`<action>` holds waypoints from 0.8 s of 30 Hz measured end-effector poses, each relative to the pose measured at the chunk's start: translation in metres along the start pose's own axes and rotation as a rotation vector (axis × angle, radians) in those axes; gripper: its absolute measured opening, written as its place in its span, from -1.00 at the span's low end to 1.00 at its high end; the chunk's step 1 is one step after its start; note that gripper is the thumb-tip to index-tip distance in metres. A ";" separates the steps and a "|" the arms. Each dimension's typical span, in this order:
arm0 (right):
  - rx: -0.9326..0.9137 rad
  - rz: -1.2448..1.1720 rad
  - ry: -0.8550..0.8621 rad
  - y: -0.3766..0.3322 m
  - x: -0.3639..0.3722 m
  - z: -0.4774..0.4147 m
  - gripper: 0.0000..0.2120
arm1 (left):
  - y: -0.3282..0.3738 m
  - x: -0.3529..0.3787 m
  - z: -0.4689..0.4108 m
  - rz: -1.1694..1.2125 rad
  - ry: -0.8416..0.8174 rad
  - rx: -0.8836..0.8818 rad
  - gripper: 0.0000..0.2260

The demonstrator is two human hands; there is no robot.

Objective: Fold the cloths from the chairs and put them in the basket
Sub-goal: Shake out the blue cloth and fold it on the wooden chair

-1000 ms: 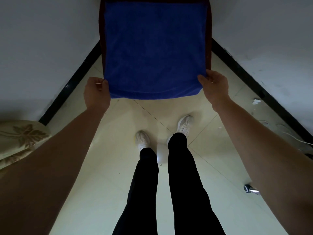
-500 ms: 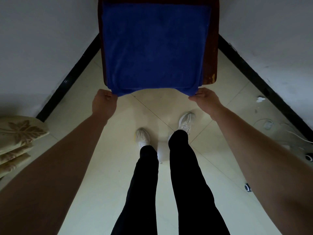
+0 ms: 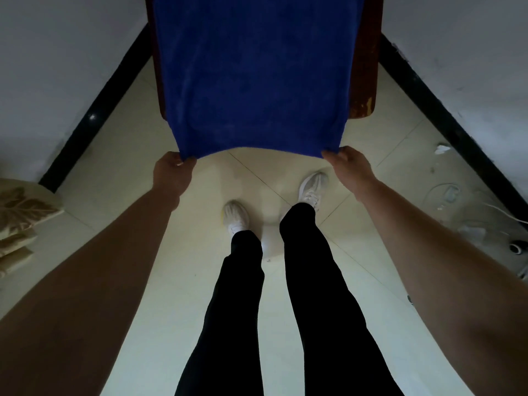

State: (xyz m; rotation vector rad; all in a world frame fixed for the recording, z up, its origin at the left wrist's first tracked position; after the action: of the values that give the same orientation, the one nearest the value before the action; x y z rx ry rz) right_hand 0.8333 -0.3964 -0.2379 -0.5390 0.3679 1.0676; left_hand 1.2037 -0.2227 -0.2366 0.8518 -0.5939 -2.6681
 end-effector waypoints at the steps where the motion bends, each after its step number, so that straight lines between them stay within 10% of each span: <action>1: 0.012 -0.006 -0.001 0.004 -0.002 0.008 -0.60 | -0.004 -0.006 0.007 0.013 0.001 -0.023 -0.81; 24: 0.211 -0.818 -0.027 -0.035 -0.086 0.128 -0.92 | 0.050 -0.078 0.117 0.706 -0.079 -0.357 -0.99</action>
State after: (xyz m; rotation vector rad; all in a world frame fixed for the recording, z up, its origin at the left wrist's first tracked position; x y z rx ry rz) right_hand 0.8301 -0.3969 -0.0803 -0.4222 0.1973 0.2416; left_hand 1.2018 -0.2027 -0.0892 0.3438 -0.3297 -2.0661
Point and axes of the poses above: each hand's wrist, its own z-axis away from the middle knuckle, its own x-axis out of the palm, y = z × x, the point moved 10 cm from there along -z, towards the middle knuckle, and after that the axes turned 11 degrees about z, right-handed, at the moved point
